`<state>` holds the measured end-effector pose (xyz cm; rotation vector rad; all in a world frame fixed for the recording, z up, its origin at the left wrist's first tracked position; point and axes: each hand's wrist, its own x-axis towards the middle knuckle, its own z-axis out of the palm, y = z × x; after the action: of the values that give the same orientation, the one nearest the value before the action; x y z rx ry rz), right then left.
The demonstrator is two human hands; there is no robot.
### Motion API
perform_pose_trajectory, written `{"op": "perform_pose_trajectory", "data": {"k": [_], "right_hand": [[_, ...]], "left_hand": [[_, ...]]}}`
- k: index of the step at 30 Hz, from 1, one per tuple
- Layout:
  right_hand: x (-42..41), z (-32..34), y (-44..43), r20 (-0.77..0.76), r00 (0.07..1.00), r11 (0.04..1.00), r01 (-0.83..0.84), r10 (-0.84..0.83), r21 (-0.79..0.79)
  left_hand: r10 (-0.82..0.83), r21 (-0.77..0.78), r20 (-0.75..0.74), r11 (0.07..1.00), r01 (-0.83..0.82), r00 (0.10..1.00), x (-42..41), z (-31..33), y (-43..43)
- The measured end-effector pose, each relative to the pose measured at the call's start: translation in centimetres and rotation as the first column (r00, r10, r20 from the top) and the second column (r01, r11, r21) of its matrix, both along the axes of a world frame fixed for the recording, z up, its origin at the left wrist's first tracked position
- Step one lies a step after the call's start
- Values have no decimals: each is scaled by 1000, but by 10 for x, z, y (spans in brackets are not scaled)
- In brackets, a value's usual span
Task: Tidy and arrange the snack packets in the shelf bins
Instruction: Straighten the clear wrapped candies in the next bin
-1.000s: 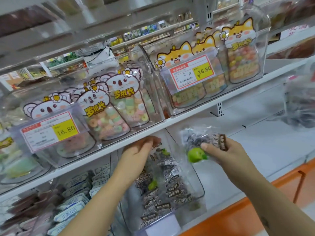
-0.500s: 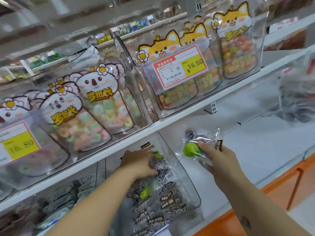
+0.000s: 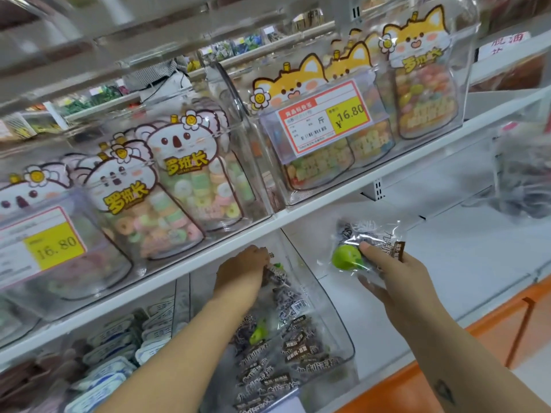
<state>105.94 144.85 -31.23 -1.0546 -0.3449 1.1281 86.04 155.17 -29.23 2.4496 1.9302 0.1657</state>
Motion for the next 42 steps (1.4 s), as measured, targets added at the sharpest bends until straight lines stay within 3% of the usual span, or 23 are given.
{"op": "perform_pose_trajectory", "data": {"k": [3,6,10,14,17,19,22,25,28,30,32,33,35,37,39,42], "right_hand": [[1,7,-3,6,1000,999,10,-11,39],[0,13,-8,11,1000,996,1,-2,90],[1,19,-22,165,957,949,-266,239,169],[1,29,-44,565,653,751,-654,504,86],[-13,39,-56,658,469,598,-801,590,35],[-22,41,-59,738,355,554,-832,575,-31],[-29,42,-58,864,241,638,-762,442,-114],[-32,46,-58,859,221,584,-804,462,-107],[-33,47,-58,818,273,544,-837,507,-58],[-27,47,-56,789,354,591,-806,503,-15],[-16,47,-54,727,505,673,-735,465,80],[-8,44,-51,678,605,737,-662,417,137],[10,33,-41,556,786,867,-449,269,215],[23,22,-32,421,899,943,-234,118,237],[26,16,-25,344,939,974,-97,22,202],[24,6,-19,373,923,994,64,-95,93]], "left_hand": [[-32,36,203,999,25,979,-10,15,-20],[-48,130,437,992,-10,898,-24,20,-49],[-32,92,618,995,-32,785,-40,22,-74],[21,-19,792,1000,-10,610,-47,35,-95],[44,-74,889,996,49,457,-46,45,-102],[90,-143,925,982,119,369,-45,49,-105],[58,-194,895,944,268,443,-38,55,-110],[3,-242,834,900,361,551,-31,60,-109],[-21,-243,821,891,383,570,-21,61,-105],[29,-238,869,899,366,493,-17,59,-101],[92,-234,911,918,321,402,-20,53,-90],[84,-219,893,939,266,442,-23,47,-82],[24,-171,756,972,162,655,-31,38,-66],[-44,-145,562,978,151,826,-31,32,-56],[-104,-173,444,965,199,890,-24,28,-46],[-203,-304,245,912,274,948,-12,22,-26]]}}
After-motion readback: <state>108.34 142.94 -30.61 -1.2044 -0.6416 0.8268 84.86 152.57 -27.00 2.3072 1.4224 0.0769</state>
